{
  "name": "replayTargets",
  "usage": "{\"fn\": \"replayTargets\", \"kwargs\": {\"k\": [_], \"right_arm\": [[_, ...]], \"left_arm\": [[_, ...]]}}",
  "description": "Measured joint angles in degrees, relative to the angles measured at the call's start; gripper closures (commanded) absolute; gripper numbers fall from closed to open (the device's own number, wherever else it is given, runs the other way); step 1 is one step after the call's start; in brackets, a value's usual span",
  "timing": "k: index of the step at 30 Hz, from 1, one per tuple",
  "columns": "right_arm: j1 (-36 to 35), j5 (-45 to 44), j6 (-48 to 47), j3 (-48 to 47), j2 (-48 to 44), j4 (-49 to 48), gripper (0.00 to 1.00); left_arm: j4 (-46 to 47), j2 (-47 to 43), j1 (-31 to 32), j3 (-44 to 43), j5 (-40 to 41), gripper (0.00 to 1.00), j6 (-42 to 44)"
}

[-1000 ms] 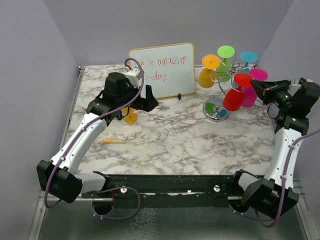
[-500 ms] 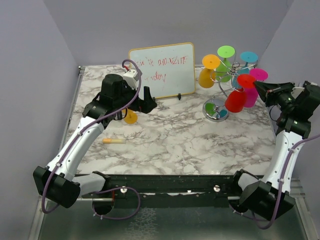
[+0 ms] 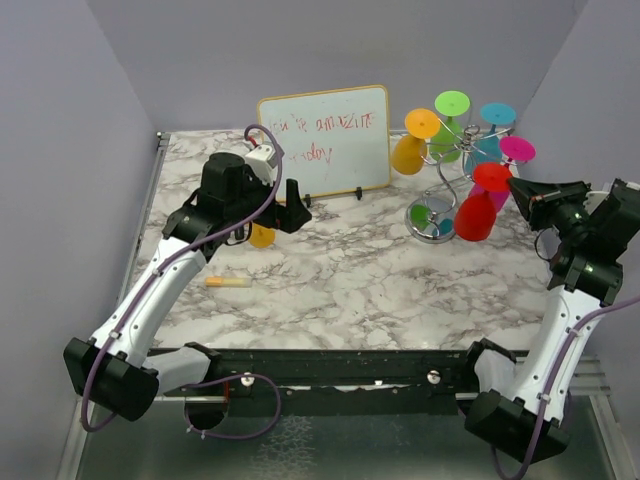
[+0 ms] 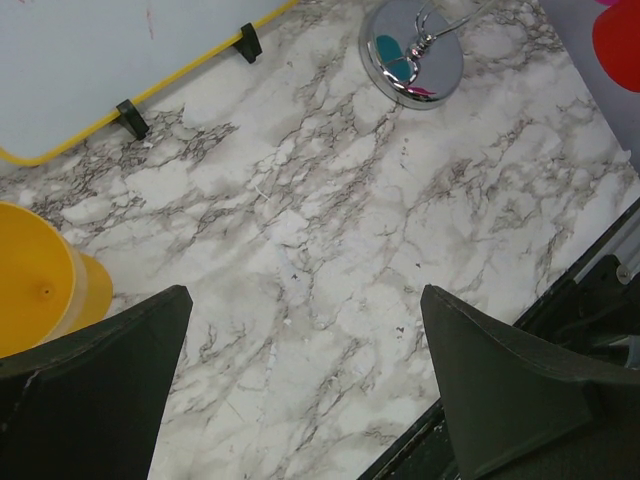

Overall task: Take the wine glass off the wine glass rack
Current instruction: Pick up the wine glass from the wine rack, then place the wine glass at the center of the board.

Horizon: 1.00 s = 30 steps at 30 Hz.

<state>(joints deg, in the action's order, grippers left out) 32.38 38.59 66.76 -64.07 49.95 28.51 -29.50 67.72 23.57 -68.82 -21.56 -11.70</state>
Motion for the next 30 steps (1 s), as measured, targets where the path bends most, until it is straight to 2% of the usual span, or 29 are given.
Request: {"fn": "replayTargets", "kwargs": {"k": [9, 19, 28, 30], "right_arm": [[-3.58, 2.69, -3.54, 0.55, -1.53, 1.44, 1.00], [-9.70, 9.42, -13.00, 3.48, -6.03, 0.61, 1.00], [-11.87, 15.17, -18.12, 10.36, -8.24, -0.17, 1.00], [-12.17, 16.13, -18.36, 11.65, -9.01, -1.05, 0.99]], "left_arm": [[-0.26, -1.88, 0.00, 0.31, -0.76, 0.01, -1.44], [1.40, -1.81, 0.00, -0.90, -6.88, 0.01, -7.67], [16.04, -1.53, 0.00, 3.52, -16.74, 0.01, -19.54], [19.23, -1.16, 0.00, 5.05, -17.97, 0.04, -22.34]]}}
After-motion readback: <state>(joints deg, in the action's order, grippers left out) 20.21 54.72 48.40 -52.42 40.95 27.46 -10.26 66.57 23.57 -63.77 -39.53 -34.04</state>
